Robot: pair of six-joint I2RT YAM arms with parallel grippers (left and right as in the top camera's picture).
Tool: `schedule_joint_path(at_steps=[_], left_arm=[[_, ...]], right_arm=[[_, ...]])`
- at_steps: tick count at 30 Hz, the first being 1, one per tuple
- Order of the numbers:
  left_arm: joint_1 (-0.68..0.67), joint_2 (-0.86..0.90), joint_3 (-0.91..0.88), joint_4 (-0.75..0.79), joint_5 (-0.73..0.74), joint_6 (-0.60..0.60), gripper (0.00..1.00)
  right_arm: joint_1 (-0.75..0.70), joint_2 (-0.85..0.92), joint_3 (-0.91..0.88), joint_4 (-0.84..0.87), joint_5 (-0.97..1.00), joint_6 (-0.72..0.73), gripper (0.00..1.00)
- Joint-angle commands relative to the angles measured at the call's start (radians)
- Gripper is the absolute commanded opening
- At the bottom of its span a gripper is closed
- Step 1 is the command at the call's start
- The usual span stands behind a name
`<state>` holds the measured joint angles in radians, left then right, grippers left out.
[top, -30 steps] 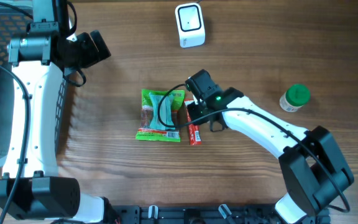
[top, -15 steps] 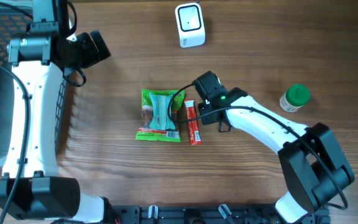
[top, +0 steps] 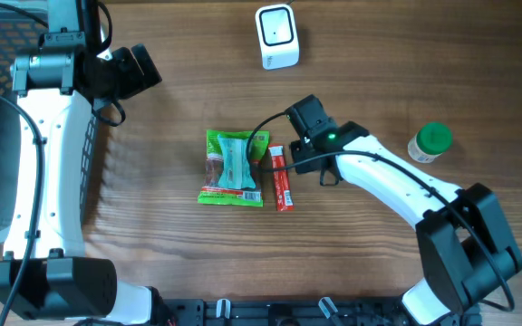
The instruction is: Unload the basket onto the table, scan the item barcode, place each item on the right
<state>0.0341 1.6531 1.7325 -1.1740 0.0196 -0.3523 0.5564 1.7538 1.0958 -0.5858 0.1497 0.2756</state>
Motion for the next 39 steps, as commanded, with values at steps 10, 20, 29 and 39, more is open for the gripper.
schedule_joint_path(at_steps=[10,20,29,39], left_arm=[[0.003,0.0,-0.002,0.002,-0.006,0.016,1.0],[0.003,0.0,-0.002,0.002,-0.006,0.016,1.0],[0.003,0.0,-0.002,0.002,-0.006,0.016,1.0],[0.003,0.0,-0.002,0.002,-0.006,0.016,1.0]], right_arm=[[-0.005,0.047,-0.01,0.037,-0.103,0.005,0.11],[-0.004,0.102,-0.01,0.042,-0.162,0.015,0.11],[-0.004,0.102,-0.01,-0.023,-0.295,-0.006,0.13],[-0.011,0.066,0.028,-0.053,-0.414,-0.093,0.24]])
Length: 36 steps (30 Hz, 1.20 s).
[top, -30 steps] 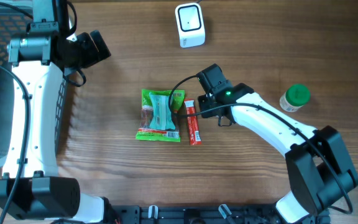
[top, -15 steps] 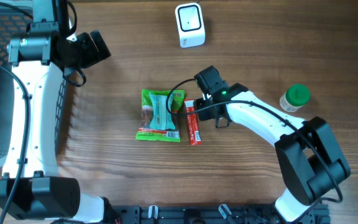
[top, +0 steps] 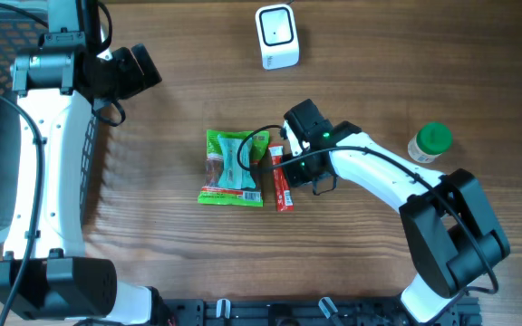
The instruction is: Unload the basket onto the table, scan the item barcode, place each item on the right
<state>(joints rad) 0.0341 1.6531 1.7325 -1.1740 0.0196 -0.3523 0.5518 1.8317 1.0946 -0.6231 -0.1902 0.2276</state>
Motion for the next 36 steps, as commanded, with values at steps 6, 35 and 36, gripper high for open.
schedule_joint_path(at_steps=[6,35,36], left_arm=[[0.003,0.0,-0.002,0.002,-0.006,0.016,1.0],[0.003,0.0,-0.003,0.002,-0.006,0.016,1.0],[0.003,0.0,-0.003,0.002,-0.006,0.016,1.0]], right_arm=[[-0.037,-0.141,0.144,-0.085,0.034,-0.098,0.35],[-0.038,-0.119,-0.106,0.151,0.306,-0.176,0.3],[-0.038,-0.119,-0.11,0.16,0.306,-0.176,0.3]])
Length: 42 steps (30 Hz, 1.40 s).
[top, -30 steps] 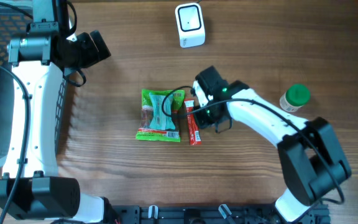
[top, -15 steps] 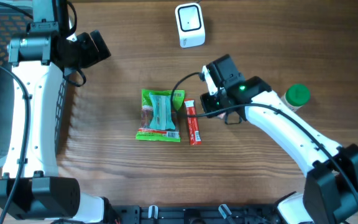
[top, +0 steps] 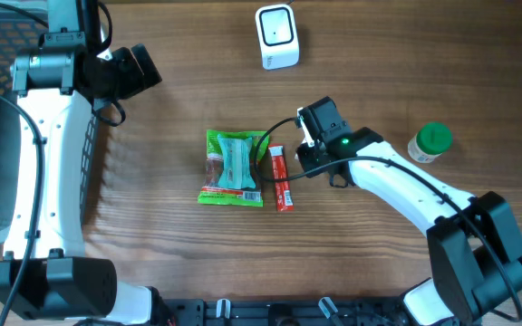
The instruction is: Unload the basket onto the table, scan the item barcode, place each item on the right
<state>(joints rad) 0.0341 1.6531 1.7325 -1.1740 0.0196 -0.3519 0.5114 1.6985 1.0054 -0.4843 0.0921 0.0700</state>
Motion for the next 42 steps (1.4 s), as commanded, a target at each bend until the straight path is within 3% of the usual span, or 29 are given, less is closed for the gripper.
schedule_joint_path(at_steps=[1,8,16,28,34,42], left_arm=[[0.003,0.0,-0.003,0.003,-0.006,0.016,1.0],[0.003,0.0,-0.003,0.002,-0.006,0.015,1.0],[0.003,0.0,-0.003,0.002,-0.006,0.015,1.0],[0.003,0.0,-0.003,0.002,-0.006,0.015,1.0],[0.003,0.0,-0.003,0.002,-0.006,0.015,1.0],[0.003,0.0,-0.002,0.002,-0.006,0.015,1.0]], right_arm=[[0.002,0.015,-0.025,0.033,0.033,-0.018,0.31],[-0.004,0.015,-0.032,0.088,0.138,0.038,0.31],[-0.058,0.015,-0.032,0.103,-0.019,0.038,0.32],[-0.086,0.015,-0.033,0.023,-0.065,0.043,0.41],[-0.087,0.015,-0.052,0.085,-0.06,0.034,0.52],[-0.093,0.04,-0.053,0.14,-0.043,0.035,0.55]])
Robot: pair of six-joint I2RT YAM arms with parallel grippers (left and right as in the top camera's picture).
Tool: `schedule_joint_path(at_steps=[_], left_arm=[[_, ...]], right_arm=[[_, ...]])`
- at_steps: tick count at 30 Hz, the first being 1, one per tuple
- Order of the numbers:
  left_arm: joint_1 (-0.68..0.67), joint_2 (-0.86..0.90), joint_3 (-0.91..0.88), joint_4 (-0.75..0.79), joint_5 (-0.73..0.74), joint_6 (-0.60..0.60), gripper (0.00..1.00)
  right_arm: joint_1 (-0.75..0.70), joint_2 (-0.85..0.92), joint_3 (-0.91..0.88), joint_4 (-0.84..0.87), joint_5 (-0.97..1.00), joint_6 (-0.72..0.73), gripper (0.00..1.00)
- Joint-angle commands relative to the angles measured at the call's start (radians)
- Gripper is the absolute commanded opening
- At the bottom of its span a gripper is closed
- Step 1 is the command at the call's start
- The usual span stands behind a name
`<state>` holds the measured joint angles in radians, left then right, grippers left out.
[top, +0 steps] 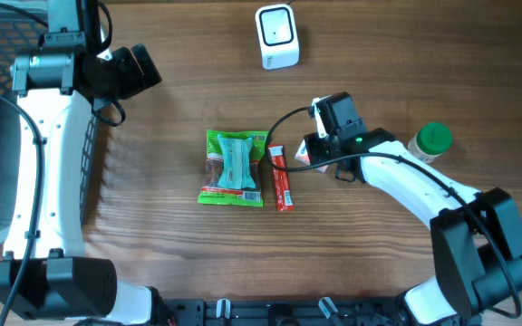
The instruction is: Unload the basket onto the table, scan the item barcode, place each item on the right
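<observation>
A red stick packet (283,178) lies flat at mid-table, just right of a green snack pouch (233,168). The white barcode scanner (276,36) stands at the far edge. My right gripper (305,155) hovers just right of the stick's upper end, and a small white-and-orange patch shows at its tip. Its wrist hides the fingers, so I cannot tell how the jaws stand. My left gripper (140,67) hangs far off at the upper left, its fingers hidden.
A green-lidded bottle (430,142) stands at the right, close to my right arm's forearm. A black wire basket fills the left edge under the left arm.
My right gripper has shifted a little to the right and away from the red stick. The stick, pouch, scanner and left arm are where they were.
My right gripper first sat at the upper end of the red stick. It was then lower and further left, over the stick's top. After that it stood back to the right, and now further right still. The stick and pouch lie unmoved.
</observation>
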<state>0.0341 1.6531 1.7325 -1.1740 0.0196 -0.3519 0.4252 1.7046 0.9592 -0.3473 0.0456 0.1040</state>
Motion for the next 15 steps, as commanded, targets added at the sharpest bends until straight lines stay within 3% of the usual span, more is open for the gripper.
schedule_joint_path(at_steps=[1,6,8,11,15], left_arm=[[0.003,0.0,-0.002,0.003,-0.006,0.015,1.0],[0.003,0.0,-0.003,0.002,-0.006,0.015,1.0],[0.003,0.0,-0.002,0.002,-0.006,0.015,1.0],[0.003,0.0,-0.003,0.002,-0.006,0.015,1.0],[0.003,0.0,-0.003,0.002,-0.006,0.015,1.0]], right_arm=[[-0.008,0.041,-0.007,-0.002,-0.003,0.002,0.55],[-0.008,0.088,-0.007,-0.034,-0.1,0.002,0.56],[-0.008,0.089,-0.007,-0.07,-0.163,0.003,0.48],[-0.008,0.074,-0.006,-0.128,-0.232,0.006,0.45],[-0.008,0.007,-0.004,-0.222,-0.247,0.104,0.35]])
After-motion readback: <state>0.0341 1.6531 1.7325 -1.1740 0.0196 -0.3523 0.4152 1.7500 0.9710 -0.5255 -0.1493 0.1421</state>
